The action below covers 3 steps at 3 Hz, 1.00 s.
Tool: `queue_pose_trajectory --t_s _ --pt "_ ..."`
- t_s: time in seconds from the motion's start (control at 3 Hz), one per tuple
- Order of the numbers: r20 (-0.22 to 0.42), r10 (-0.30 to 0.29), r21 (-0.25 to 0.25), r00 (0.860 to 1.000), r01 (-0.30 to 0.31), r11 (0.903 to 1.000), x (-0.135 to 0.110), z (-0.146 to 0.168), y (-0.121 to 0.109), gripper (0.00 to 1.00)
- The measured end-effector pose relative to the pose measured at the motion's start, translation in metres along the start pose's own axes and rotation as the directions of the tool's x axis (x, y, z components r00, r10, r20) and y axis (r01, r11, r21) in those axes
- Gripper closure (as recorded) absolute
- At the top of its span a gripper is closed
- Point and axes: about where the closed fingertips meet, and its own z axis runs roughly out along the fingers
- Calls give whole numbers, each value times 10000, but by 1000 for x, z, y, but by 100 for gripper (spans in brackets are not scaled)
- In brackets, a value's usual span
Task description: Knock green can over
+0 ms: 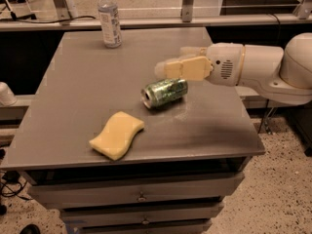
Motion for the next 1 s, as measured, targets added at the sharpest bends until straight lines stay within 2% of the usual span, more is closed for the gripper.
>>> queue_pose_trajectory --t_s 0.33,0.67,1.0 --pt "-167 102 -417 9998 -109 9991 6 4 20 0" --pt "-380 -277 -576 9989 255 9980 11 12 30 0" --pt "-680 -843 -612 9941 802 9949 20 24 30 0"
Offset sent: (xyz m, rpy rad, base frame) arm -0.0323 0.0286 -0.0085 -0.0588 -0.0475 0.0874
